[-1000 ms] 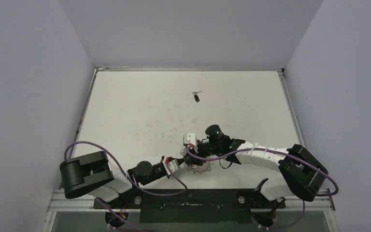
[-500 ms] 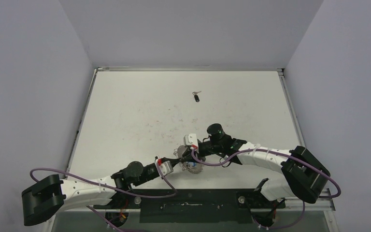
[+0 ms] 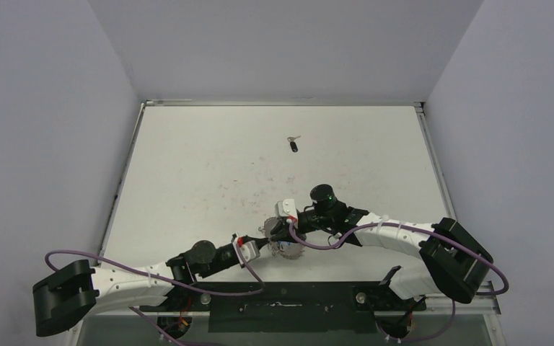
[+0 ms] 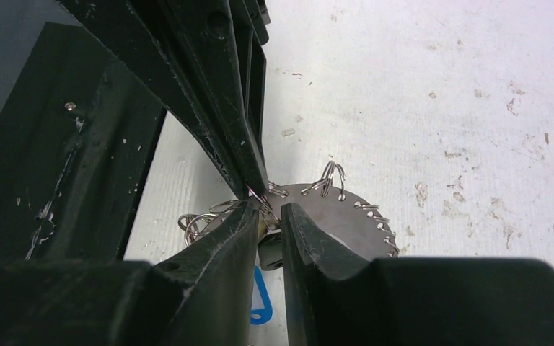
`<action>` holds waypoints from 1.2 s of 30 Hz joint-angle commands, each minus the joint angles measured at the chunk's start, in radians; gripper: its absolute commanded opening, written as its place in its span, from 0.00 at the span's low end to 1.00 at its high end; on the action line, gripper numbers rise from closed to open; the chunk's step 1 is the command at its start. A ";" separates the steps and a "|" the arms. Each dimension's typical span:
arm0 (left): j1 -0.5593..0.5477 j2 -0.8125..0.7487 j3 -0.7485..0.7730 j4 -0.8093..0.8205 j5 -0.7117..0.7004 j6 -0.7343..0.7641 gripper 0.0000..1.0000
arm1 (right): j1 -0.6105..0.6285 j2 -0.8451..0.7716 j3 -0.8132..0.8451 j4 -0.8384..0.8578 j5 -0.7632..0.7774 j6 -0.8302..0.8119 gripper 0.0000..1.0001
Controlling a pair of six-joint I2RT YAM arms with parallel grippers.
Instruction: Put the keys on the keyring
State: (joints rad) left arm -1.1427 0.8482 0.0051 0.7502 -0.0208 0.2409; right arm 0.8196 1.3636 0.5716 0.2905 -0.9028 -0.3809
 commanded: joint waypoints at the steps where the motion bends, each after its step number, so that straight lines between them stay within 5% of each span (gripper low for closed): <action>1: -0.002 -0.025 -0.042 0.050 -0.002 0.005 0.00 | 0.009 -0.006 -0.007 0.067 -0.078 -0.011 0.20; 8: -0.002 -0.066 -0.041 0.026 -0.001 0.002 0.00 | 0.011 0.026 0.010 0.052 -0.096 -0.031 0.20; 14: -0.002 -0.069 -0.041 0.018 -0.006 -0.003 0.00 | 0.018 0.032 0.029 0.037 -0.112 -0.034 0.00; 30: -0.001 -0.164 0.006 -0.147 -0.081 -0.030 0.00 | 0.038 -0.001 0.175 -0.262 0.075 0.126 0.00; 36: -0.001 -0.217 0.030 -0.244 -0.125 -0.047 0.17 | 0.048 -0.037 0.169 -0.245 0.112 0.170 0.00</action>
State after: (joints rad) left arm -1.1446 0.6601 0.0071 0.5953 -0.0799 0.2100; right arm 0.8631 1.3781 0.7078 0.0406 -0.8146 -0.2558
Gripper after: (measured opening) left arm 0.116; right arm 0.029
